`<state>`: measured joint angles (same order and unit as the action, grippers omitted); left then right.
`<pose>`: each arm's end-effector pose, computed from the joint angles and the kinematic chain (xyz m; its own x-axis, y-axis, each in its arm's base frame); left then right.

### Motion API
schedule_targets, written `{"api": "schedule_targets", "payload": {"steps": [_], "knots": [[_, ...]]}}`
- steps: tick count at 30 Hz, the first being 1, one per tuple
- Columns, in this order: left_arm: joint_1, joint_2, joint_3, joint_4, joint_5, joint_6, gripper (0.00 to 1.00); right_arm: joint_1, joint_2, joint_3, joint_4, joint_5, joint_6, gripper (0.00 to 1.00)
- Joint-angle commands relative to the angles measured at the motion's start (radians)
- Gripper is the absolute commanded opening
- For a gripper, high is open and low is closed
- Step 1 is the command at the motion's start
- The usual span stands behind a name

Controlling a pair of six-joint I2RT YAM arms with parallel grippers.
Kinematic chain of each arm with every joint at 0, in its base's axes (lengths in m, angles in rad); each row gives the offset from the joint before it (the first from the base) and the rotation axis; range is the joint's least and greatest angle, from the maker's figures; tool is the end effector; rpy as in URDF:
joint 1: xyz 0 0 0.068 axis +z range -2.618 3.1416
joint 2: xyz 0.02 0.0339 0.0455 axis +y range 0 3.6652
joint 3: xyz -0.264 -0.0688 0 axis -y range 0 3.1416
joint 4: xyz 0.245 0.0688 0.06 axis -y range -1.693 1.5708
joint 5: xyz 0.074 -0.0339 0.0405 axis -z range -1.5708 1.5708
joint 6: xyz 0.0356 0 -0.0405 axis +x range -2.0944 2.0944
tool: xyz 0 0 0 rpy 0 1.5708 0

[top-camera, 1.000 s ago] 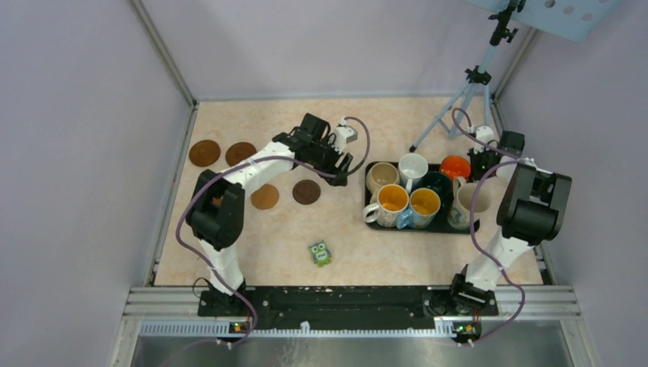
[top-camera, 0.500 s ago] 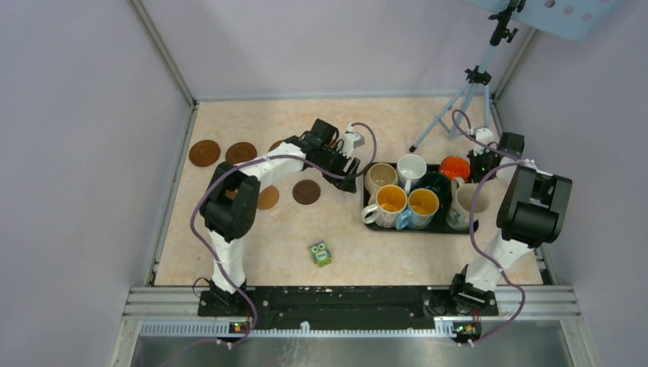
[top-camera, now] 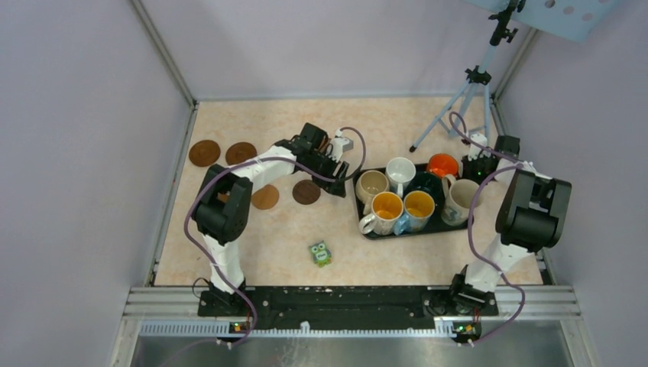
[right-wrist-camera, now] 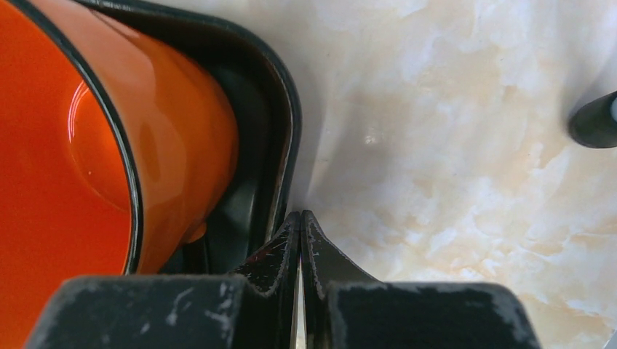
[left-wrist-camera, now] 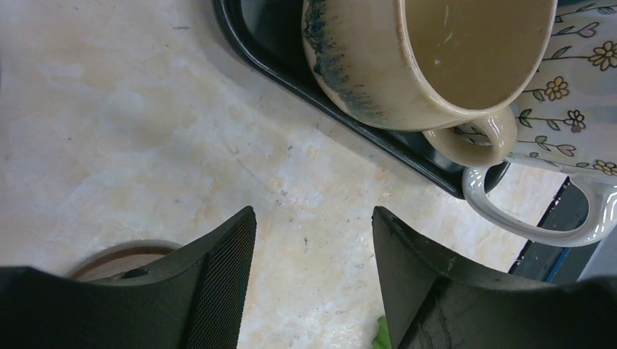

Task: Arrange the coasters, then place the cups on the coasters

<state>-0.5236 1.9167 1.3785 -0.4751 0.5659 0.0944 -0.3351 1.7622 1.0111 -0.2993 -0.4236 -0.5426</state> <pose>0.3418 -0.2194 0.1995 -0.6687 0.4779 -0.5696 0.7340 0.5466 -0.4031 0.3289 -0.0990 0.1570 -0.7568 -0.2349 -0.6100 -0.3316 0.9421 0.0487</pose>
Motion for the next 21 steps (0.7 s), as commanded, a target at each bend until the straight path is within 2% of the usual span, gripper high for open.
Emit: {"api": "schedule_targets", "payload": {"steps": [1, 6, 11, 14, 18, 21], "knots": [[0.012, -0.091, -0.022, 0.009, 0.058, 0.018, 0.66, 0.051, -0.001, -0.063, -0.199, -0.114, 0.016, 0.0], [0.0, -0.13, -0.025, -0.047, 0.037, 0.068, 0.69, 0.032, -0.021, -0.019, -0.216, -0.107, 0.065, 0.0], [-0.025, -0.106, -0.086, -0.031, 0.003, 0.06, 0.67, -0.094, -0.008, 0.099, -0.316, -0.17, 0.072, 0.0], [-0.025, -0.065, -0.083, 0.004, 0.069, 0.013, 0.62, -0.146, -0.005, 0.136, -0.386, -0.182, 0.024, 0.01], [-0.026, -0.053, -0.125, 0.129, 0.164, -0.077, 0.52, -0.173, -0.012, 0.129, -0.441, -0.171, -0.033, 0.02], [-0.028, -0.041, -0.157, 0.207, 0.206, -0.168, 0.51, -0.174, -0.007, 0.11, -0.454, -0.15, -0.062, 0.02]]}}
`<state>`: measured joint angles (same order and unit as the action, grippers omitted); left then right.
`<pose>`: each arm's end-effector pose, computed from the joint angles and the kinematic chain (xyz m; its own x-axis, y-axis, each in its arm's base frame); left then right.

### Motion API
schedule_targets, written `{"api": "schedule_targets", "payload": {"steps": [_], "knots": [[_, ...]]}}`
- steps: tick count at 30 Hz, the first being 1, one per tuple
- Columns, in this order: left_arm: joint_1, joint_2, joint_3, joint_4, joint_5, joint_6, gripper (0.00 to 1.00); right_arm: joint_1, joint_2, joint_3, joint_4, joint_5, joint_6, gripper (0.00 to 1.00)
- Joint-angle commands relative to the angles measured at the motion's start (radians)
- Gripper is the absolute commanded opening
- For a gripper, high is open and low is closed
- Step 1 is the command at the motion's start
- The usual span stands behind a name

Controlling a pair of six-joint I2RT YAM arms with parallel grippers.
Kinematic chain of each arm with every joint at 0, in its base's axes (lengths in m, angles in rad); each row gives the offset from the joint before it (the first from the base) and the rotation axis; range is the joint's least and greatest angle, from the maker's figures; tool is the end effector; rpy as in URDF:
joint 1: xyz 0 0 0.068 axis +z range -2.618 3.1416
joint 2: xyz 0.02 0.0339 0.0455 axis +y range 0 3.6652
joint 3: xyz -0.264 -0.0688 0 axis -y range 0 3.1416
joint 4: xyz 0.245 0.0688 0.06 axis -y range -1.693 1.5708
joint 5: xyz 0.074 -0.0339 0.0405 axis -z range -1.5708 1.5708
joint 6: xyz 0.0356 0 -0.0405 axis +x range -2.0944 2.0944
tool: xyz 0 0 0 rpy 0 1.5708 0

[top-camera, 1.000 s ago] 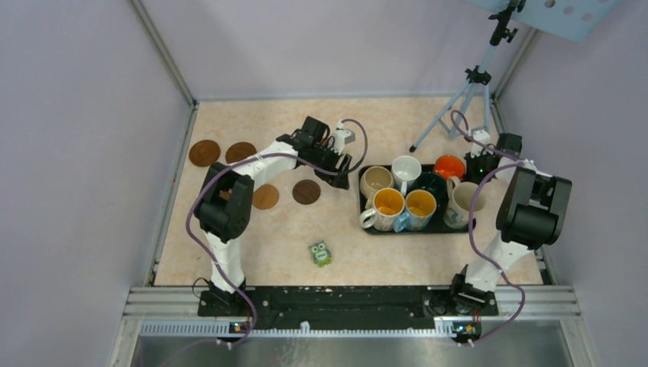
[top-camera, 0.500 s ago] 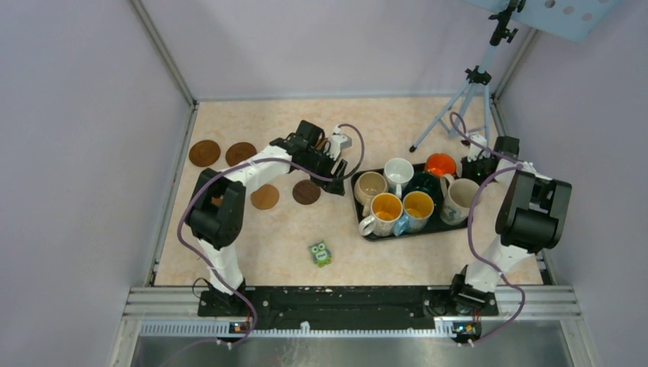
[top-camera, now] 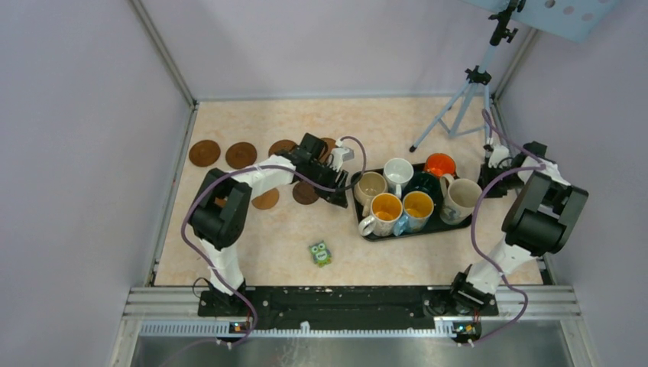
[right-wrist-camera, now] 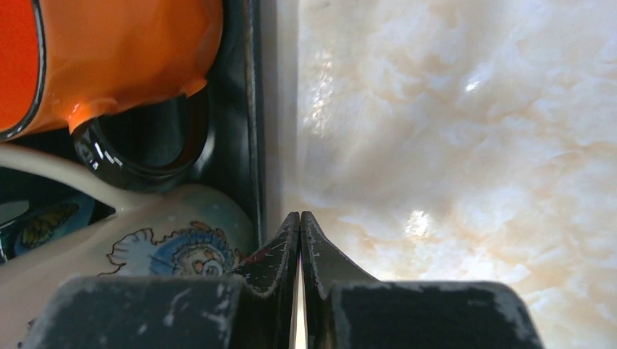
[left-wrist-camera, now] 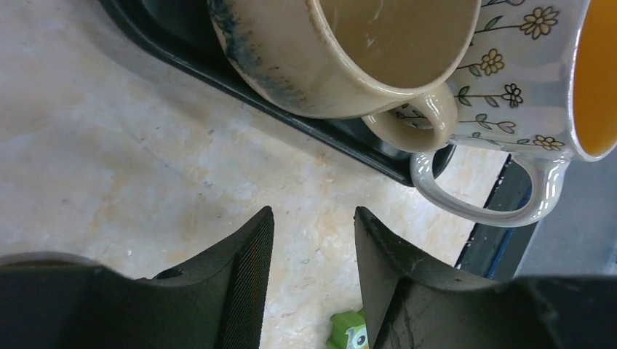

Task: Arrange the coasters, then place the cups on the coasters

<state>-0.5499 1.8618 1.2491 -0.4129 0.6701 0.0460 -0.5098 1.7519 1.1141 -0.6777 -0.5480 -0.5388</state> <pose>0.3154 -0.2193 0.1875 -0.6967 0.4694 -0.5425 0.7170 0.4788 -0.5066 0.2940 -0.1431 0.1745 -0.8797 -0.0099 -0.4754 -0.1744 0.9369 0.3031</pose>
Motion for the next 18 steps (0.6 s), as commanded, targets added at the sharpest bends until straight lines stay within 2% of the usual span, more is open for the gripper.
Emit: {"api": "schedule_targets", "payload": {"steps": [1, 5, 13, 18], "knots": [[-0.003, 0.016, -0.039, 0.169, 0.11, -0.148, 0.51, 0.001, 0.008, 0.001, -0.079, -0.023, -0.075, 0.02], [-0.023, 0.039, -0.073, 0.247, 0.126, -0.222, 0.49, 0.001, 0.021, -0.038, -0.088, -0.015, -0.104, 0.01], [-0.049, 0.131, -0.087, 0.274, 0.1, -0.266, 0.48, 0.002, 0.031, -0.094, -0.112, -0.019, -0.162, 0.0], [-0.052, 0.155, -0.089, 0.348, 0.151, -0.319, 0.49, 0.004, 0.045, -0.114, -0.122, -0.033, -0.182, 0.0]]}}
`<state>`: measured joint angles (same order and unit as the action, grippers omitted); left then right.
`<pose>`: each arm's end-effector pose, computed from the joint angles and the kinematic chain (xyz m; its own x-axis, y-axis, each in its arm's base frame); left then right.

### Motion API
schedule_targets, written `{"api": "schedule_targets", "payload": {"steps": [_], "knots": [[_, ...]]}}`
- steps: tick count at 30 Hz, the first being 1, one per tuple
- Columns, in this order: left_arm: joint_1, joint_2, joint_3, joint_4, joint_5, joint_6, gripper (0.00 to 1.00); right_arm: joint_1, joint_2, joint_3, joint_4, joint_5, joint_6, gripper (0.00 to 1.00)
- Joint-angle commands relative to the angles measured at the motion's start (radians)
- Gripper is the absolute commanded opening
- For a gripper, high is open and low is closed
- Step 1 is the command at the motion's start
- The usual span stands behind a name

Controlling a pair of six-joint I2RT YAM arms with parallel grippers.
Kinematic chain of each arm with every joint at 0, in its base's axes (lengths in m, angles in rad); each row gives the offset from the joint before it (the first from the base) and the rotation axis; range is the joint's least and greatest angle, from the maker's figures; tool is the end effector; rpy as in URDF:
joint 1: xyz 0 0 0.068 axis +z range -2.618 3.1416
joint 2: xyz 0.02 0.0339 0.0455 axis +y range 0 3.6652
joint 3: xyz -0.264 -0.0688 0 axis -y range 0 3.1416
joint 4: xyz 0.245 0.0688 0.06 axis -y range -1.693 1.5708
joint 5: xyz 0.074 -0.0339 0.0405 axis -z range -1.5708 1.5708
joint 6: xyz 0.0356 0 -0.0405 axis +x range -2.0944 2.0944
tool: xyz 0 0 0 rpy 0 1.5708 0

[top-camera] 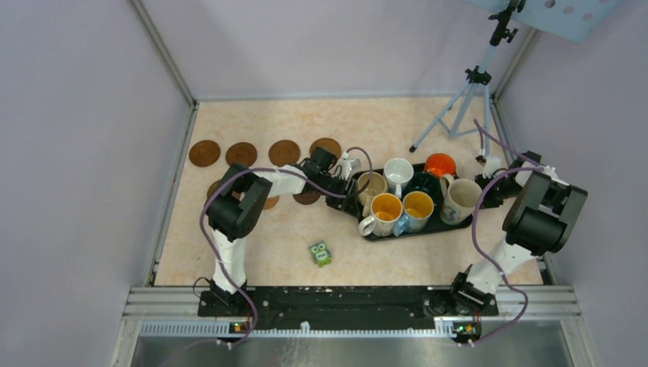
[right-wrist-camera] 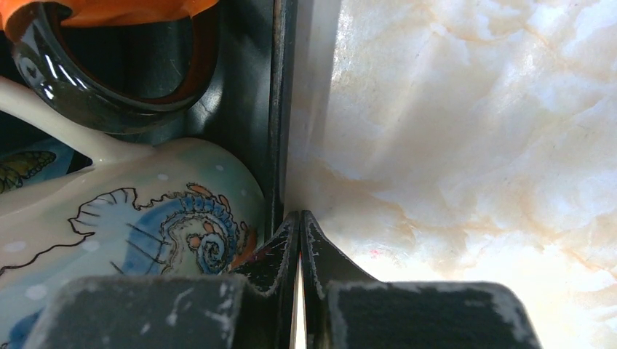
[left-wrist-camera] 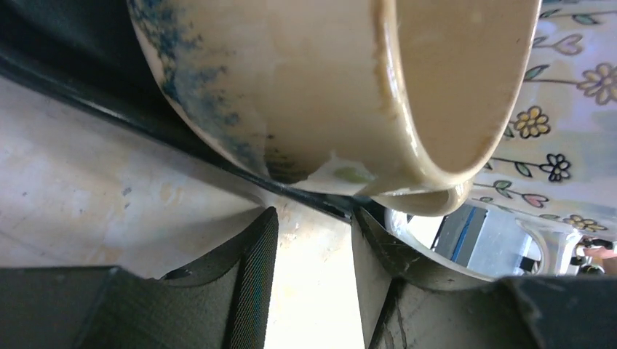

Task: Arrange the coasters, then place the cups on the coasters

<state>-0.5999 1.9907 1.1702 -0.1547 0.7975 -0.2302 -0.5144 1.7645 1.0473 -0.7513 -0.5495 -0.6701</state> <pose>0.3108 -0.2435 0.1344 -0.8308 0.3752 -0.4110 0.5507 0.4473 -0.7048 0.2752 -0.1342 0.1529 -0.9105 -0.0938 -0.4027 -0.2454 0.9064 0.3438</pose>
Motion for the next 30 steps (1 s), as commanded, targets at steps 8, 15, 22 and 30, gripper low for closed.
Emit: {"api": "schedule_targets", "payload": {"steps": [8, 15, 22, 30], "knots": [[0.009, 0.069, 0.014, 0.107, -0.015, -0.075, 0.4, 0.047, 0.068, -0.06, -0.078, -0.084, -0.068, 0.0], [0.05, 0.055, 0.018, 0.107, -0.08, -0.069, 0.21, 0.116, 0.076, -0.095, -0.079, -0.1, -0.074, 0.0], [0.093, 0.051, 0.066, 0.054, -0.122, -0.038, 0.11, 0.142, 0.085, -0.094, -0.086, -0.136, -0.064, 0.0], [0.125, 0.06, 0.125, -0.001, -0.142, 0.004, 0.09, 0.185, 0.077, -0.084, -0.054, -0.165, -0.016, 0.0]]}}
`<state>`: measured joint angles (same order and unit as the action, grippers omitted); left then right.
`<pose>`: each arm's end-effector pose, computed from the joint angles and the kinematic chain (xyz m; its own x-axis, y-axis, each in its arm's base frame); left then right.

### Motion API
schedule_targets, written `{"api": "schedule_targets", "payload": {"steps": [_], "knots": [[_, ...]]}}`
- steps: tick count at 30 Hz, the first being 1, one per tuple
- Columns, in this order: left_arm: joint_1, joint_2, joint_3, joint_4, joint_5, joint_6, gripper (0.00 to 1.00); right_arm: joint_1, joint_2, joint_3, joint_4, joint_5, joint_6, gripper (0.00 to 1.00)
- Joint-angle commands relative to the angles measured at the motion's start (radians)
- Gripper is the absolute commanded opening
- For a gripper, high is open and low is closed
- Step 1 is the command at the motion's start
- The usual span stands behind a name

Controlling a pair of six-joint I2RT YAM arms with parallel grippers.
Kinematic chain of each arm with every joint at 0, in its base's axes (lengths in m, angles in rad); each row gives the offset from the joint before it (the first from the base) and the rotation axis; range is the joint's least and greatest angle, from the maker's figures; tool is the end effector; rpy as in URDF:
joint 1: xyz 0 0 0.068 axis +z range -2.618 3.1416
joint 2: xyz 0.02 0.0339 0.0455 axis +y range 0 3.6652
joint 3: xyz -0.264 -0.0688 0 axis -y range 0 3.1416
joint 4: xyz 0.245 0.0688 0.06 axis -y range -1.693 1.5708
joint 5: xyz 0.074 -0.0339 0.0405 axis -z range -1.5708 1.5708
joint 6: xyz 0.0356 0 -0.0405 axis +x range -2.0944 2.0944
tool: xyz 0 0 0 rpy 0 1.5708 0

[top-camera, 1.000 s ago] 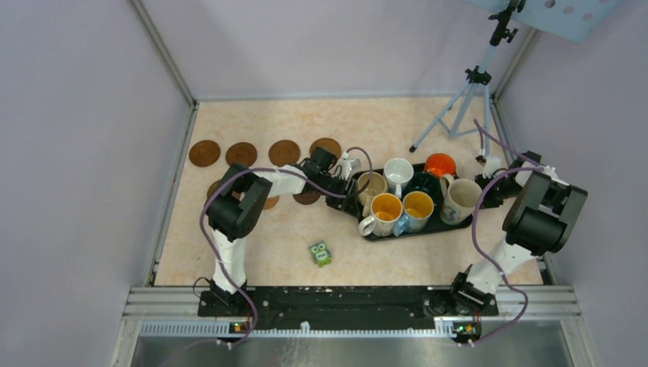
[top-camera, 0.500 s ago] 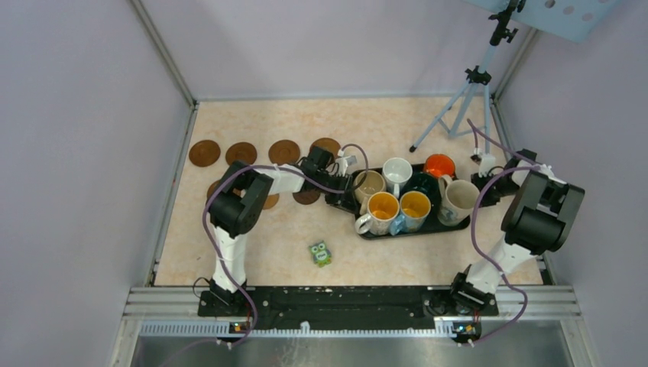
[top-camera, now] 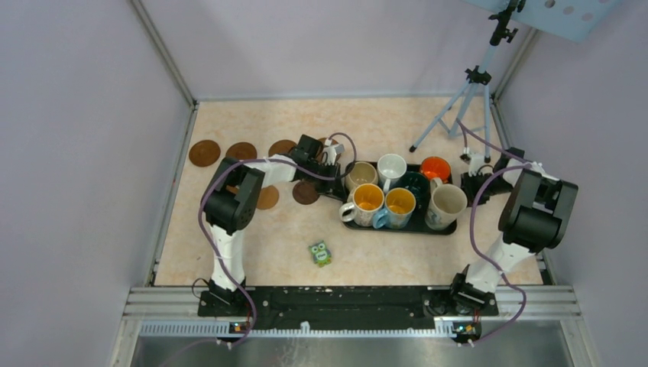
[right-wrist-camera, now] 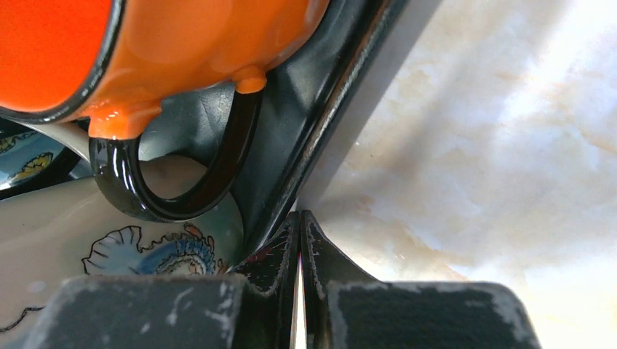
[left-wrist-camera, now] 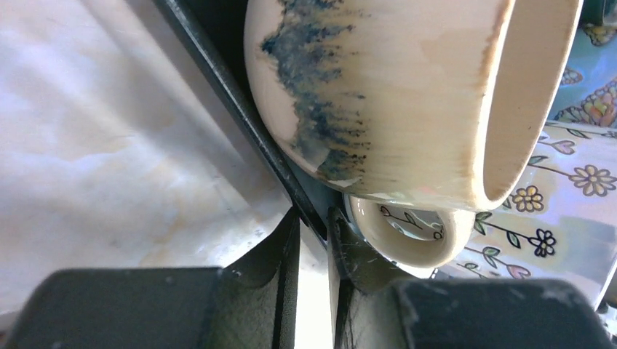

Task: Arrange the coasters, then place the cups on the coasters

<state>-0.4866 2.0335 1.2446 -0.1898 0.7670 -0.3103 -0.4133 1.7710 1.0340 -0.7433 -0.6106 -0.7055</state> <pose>0.3497 -0.2129 0.1355 -0.9058 0.2305 -0.3556 0.4227 0.5520 -0.7188 0.2862 -0.1032 0.1493 -0.8769 -0.1955 -0.4390 -0.3770 0.8464 0.3761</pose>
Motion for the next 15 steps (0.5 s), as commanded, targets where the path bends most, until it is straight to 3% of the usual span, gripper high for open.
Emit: {"api": "schedule_targets", "payload": {"steps": [1, 6, 15], "knots": [[0.012, 0.017, 0.052, 0.035, -0.107, 0.085, 0.1, 0.088, 0.073, -0.066, -0.057, -0.108, 0.026, 0.0], [0.011, 0.014, 0.056, 0.017, -0.096, 0.099, 0.14, 0.089, 0.078, -0.045, -0.061, -0.109, 0.037, 0.0], [0.024, -0.116, 0.056, -0.068, -0.171, 0.164, 0.42, -0.052, 0.014, 0.063, -0.14, -0.121, 0.036, 0.0]]}}
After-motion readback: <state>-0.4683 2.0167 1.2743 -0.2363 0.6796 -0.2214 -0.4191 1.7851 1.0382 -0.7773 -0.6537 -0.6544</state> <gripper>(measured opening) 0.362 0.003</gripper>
